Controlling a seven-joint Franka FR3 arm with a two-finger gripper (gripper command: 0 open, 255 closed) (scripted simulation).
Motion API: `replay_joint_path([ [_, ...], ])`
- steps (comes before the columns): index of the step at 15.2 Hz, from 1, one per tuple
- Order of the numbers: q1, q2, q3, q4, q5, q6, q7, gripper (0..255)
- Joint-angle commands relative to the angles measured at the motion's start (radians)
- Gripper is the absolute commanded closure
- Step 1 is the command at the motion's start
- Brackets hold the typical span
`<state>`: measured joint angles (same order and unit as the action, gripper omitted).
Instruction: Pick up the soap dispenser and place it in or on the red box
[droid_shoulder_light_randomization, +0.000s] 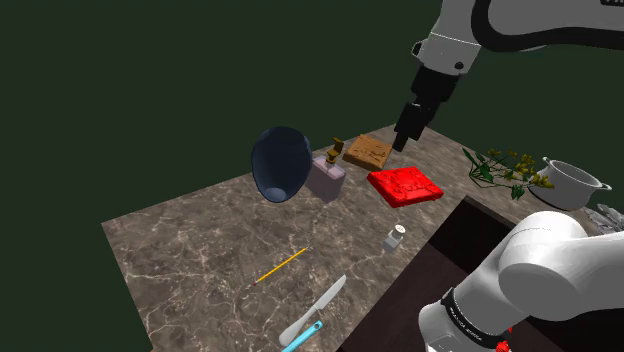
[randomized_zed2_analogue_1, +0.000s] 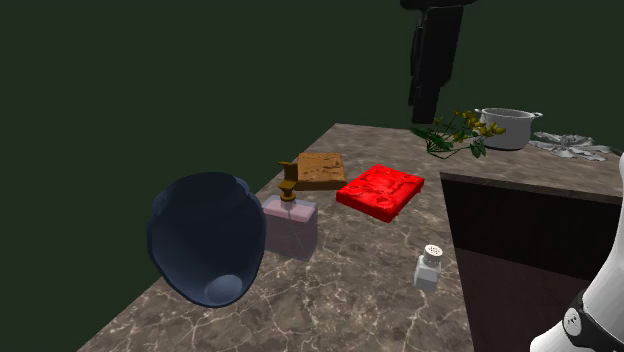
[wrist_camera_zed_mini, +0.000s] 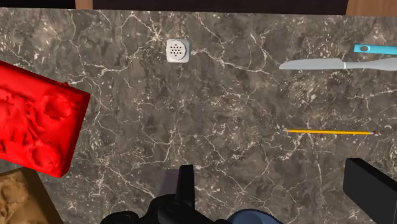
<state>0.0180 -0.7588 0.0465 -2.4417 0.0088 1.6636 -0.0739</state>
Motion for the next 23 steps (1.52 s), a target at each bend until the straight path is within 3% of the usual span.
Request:
replay_joint_path([
  [1, 0.000, 0.000, 0.000, 0.000, 0.000, 0.000, 0.000, 0],
  [12, -0.035, 0.229, -0.064, -0.161, -0.013, 0.519, -0.052, 0],
  [18, -0.039, 0.443, -0.104, -0.156, 0.007, 0.797, -0.095, 0],
  [23, -0.028, 0.647, -0.139, -0.099, 0.072, 1.000, -0.164, 0],
])
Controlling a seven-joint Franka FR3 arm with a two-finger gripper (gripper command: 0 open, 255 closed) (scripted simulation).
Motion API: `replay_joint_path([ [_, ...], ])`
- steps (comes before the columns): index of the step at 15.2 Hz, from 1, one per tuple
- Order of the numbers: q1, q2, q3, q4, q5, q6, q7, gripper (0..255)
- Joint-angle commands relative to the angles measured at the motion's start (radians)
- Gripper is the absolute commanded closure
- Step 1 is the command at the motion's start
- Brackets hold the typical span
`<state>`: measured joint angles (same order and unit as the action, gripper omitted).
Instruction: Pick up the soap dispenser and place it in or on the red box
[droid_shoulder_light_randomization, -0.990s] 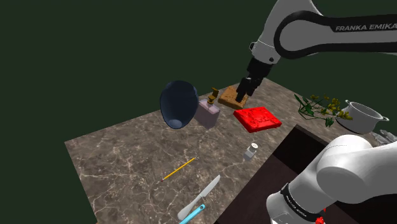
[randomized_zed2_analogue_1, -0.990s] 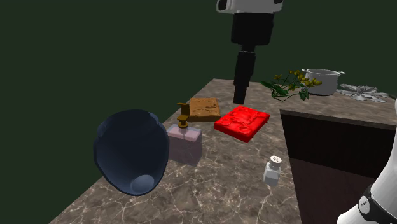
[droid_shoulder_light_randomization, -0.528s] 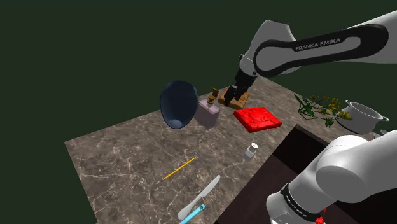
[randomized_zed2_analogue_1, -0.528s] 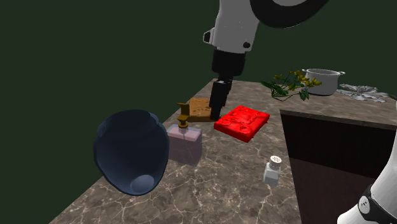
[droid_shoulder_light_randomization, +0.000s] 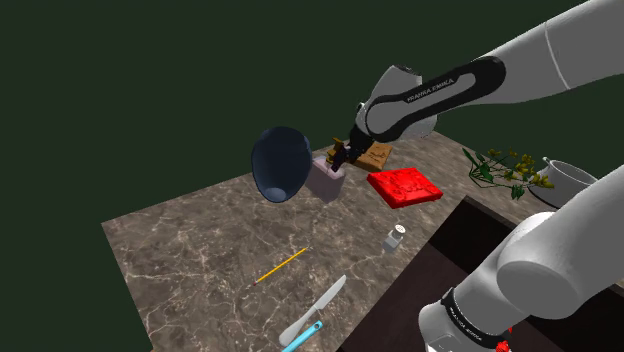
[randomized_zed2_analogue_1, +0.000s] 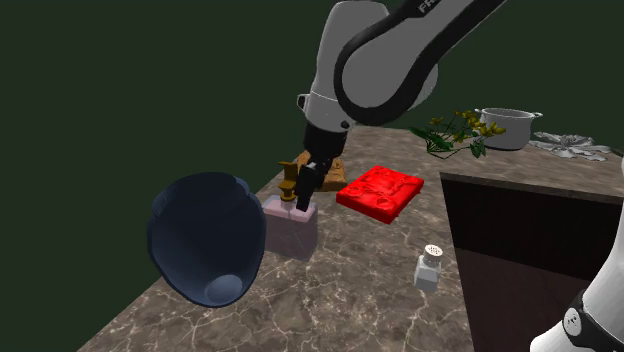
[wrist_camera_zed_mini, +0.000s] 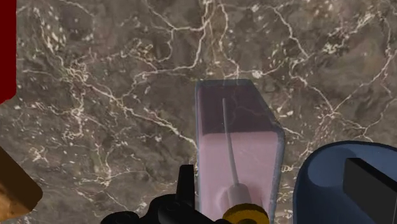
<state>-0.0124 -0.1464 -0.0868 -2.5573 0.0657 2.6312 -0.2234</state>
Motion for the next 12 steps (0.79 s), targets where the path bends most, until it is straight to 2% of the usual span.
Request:
replay_joint_path([
  [1, 0.006, 0.077, -0.012, 0.033, 0.038, 0.068, -0.035, 0],
  [9, 0.012, 0.204, -0.006, 0.054, 0.099, 0.175, -0.081, 0],
  [12, 0.012, 0.204, -0.006, 0.054, 0.099, 0.175, -0.081, 0],
])
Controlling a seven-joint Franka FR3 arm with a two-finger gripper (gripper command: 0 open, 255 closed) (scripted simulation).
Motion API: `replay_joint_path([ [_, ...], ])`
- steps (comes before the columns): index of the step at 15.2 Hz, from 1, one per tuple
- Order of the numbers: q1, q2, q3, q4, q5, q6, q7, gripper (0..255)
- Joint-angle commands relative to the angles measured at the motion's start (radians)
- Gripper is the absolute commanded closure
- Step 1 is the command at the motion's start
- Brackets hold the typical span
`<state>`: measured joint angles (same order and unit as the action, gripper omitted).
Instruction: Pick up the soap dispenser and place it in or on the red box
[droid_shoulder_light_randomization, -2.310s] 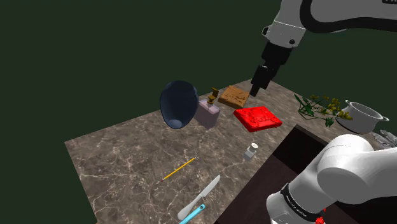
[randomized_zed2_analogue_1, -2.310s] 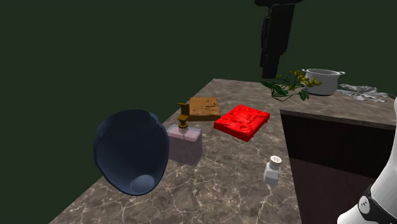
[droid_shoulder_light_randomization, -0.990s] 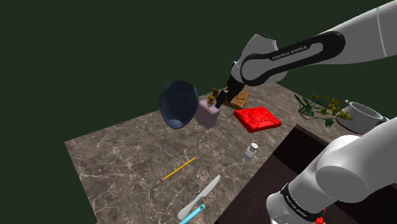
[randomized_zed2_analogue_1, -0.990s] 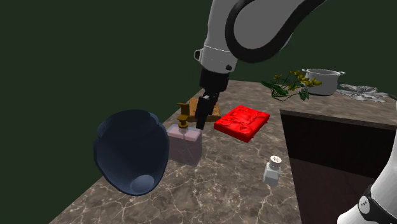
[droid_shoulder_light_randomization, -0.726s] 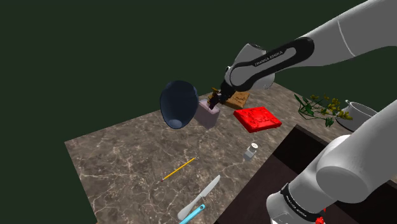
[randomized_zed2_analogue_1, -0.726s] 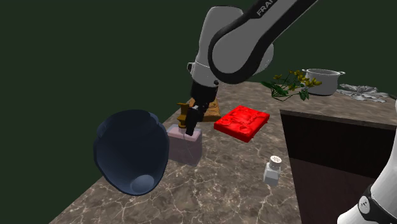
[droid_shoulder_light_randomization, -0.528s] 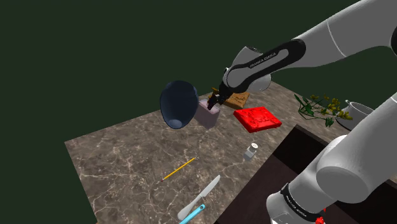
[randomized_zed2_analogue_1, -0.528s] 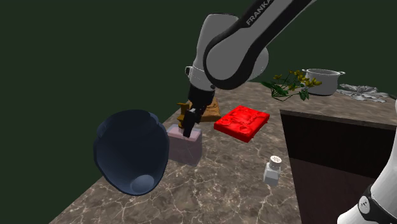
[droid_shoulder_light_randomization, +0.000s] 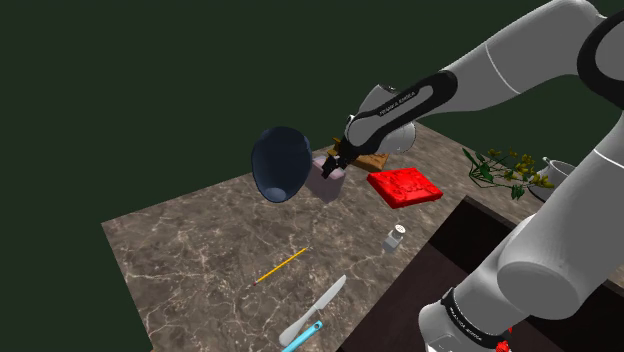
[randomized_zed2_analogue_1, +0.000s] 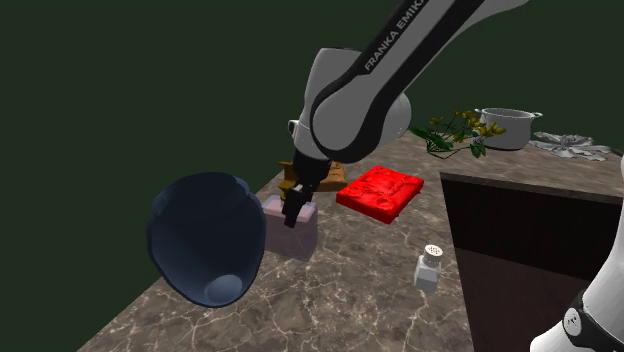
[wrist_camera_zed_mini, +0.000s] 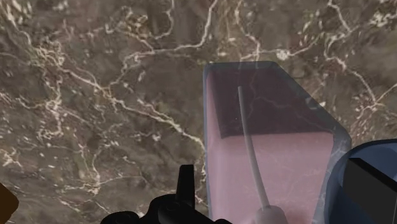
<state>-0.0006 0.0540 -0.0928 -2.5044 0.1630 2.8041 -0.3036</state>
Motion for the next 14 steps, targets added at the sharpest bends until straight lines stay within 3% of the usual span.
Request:
replay_joint_path([
  [1, 0.000, 0.003, 0.000, 0.001, 0.001, 0.002, -0.001, 0],
  [5, 0.000, 0.003, 0.000, 0.001, 0.001, 0.002, 0.000, 0],
  [6, 0.000, 0.003, 0.000, 0.001, 0.001, 0.002, 0.000, 255],
  [14, 0.000, 0.003, 0.000, 0.000, 0.001, 0.003, -0.001, 255],
])
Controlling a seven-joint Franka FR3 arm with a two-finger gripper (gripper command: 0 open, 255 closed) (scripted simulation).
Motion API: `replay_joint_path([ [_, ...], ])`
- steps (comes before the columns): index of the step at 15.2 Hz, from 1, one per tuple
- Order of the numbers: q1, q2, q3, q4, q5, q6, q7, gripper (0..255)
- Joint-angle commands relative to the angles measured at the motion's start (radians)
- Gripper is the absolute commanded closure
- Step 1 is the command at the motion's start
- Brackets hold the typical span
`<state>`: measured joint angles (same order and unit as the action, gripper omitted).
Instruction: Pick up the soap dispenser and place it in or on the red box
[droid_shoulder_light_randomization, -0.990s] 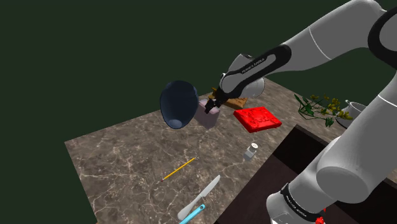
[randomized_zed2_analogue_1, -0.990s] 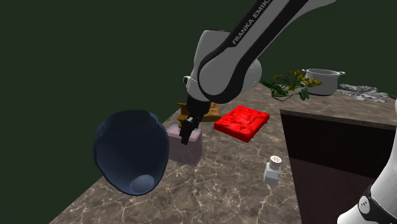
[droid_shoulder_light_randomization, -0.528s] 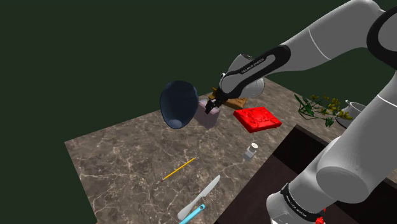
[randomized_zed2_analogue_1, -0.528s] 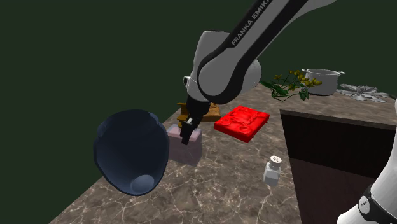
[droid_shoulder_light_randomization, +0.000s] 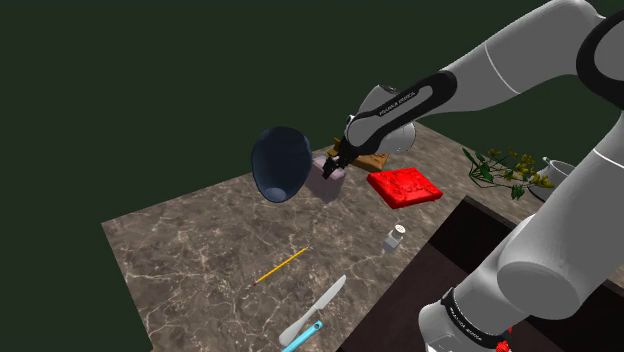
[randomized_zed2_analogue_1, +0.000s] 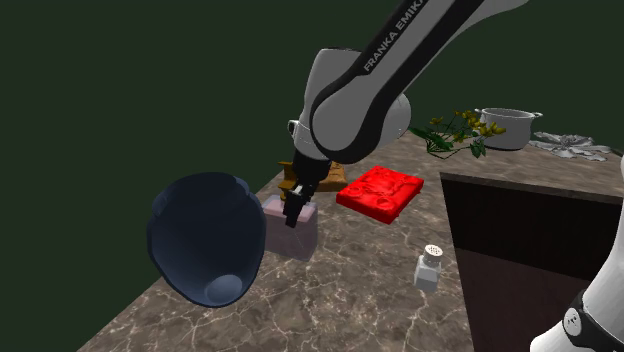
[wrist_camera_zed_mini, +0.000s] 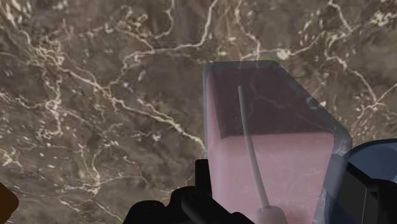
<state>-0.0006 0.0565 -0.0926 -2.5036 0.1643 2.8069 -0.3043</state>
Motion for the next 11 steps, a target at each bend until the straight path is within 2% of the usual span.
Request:
replay_joint_path([
  [1, 0.000, 0.001, 0.000, 0.000, 0.000, 0.000, 0.000, 255],
  [11, -0.004, -0.117, -0.006, 0.027, -0.065, -0.142, 0.054, 255],
])
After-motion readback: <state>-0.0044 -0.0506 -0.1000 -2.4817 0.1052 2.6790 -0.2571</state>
